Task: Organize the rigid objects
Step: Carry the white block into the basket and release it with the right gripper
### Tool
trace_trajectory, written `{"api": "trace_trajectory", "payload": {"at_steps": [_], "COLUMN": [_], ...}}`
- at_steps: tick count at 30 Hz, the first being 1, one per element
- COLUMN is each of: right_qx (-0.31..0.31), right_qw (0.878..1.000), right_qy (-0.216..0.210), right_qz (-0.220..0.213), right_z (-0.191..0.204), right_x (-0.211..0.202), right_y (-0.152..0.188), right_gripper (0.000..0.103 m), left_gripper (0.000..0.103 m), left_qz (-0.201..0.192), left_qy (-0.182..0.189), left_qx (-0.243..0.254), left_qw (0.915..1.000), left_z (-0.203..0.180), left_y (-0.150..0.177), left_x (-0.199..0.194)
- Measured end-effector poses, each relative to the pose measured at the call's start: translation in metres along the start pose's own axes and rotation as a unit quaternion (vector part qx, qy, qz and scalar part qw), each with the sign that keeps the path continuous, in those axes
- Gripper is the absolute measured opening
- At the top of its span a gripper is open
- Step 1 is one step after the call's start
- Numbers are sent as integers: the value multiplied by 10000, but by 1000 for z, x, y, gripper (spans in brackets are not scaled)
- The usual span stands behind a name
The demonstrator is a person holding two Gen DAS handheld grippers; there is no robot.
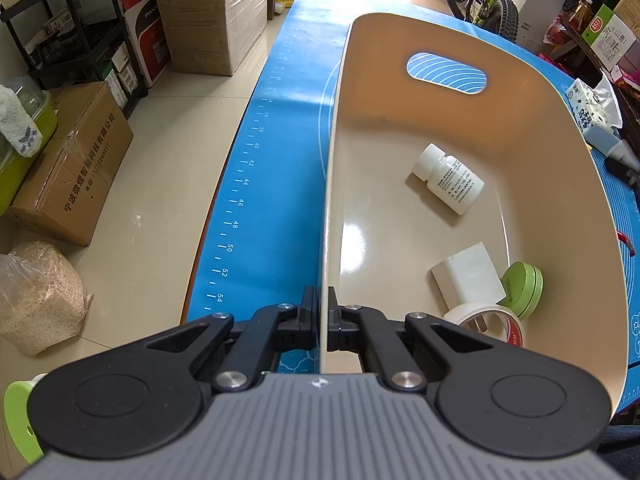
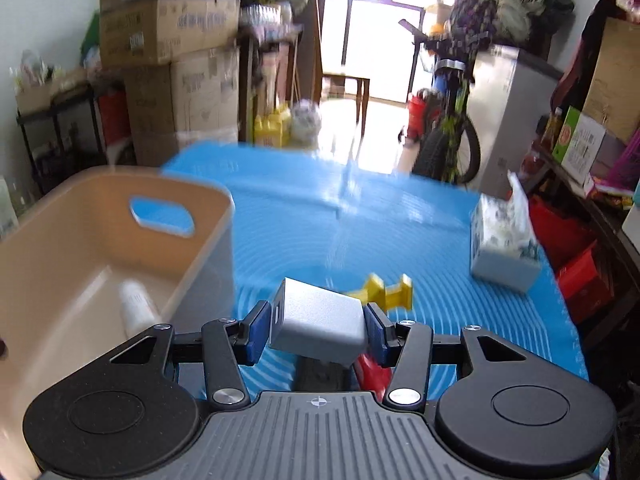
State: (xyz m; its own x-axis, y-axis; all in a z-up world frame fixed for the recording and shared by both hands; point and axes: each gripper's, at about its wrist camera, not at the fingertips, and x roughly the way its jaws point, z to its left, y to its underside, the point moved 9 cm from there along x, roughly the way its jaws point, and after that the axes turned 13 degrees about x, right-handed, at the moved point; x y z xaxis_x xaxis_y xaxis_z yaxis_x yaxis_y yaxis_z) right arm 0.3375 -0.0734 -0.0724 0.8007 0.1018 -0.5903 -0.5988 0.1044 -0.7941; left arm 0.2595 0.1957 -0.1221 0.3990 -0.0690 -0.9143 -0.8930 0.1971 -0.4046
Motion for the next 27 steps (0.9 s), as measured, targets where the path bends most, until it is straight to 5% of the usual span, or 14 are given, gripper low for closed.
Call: {"api": "trace_trajectory", "payload": {"at_steps": [12,27], "right_qx": [-46,-911], "right_qw": [9963,9866], "right_qy": [-721,-1294], "right_qz": [-462,393], "right_z": [61,148], "right_x": [-41,-26], "right_y": [-26,31], "right_gripper": [56,56], "left_gripper": [4,4], "left_qz": [-4,-10], "left_qy": [2,-3], "left_qx": [2,23], "left_qw": [10000,10000], "left_z": [0,1], "left_y": [0,0], "left_x": [0,-1]}}
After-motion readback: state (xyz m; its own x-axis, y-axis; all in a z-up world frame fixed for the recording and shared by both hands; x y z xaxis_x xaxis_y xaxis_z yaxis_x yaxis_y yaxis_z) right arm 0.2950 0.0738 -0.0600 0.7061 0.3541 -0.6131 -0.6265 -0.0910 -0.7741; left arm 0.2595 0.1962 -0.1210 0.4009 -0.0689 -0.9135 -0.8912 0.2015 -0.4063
